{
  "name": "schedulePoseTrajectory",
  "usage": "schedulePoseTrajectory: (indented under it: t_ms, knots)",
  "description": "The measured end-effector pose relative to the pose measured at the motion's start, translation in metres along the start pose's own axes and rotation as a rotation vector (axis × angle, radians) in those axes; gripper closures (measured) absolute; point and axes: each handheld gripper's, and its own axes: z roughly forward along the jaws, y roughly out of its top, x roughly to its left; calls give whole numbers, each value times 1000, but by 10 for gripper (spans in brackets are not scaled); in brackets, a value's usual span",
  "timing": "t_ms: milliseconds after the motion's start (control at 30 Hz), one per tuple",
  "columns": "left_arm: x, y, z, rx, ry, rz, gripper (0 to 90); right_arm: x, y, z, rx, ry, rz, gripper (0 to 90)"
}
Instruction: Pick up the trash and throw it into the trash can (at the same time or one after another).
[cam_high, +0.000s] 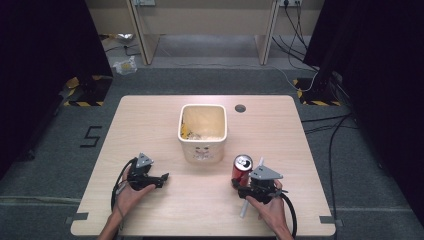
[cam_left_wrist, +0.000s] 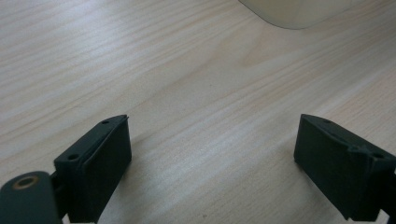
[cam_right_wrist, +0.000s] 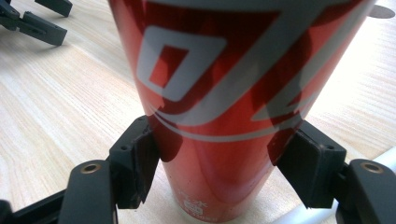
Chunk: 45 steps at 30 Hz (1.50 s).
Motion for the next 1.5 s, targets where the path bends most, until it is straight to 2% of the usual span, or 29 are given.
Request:
schedulePoseTrajectory:
  t_ms: [133,200,300,633,900,1500]
  knots:
    - [0,0,0,0,0,0,102,0,3,-4,-17,0,-1,334]
    - [0,0,0,0,0,0,102,-1,5,-6,-24,8,14,335]
    - [0,0,0,0,0,0,102,-2,7,-9,-27,1,3,335]
    - [0,0,0,0,0,0,102,-6,29,-26,-67,-7,6,336]
    - [0,0,0,0,0,0,102,-8,46,-34,-79,-15,-1,337]
    - [0,0,0,0,0,2,102,-9,77,-35,-90,-9,-19,337]
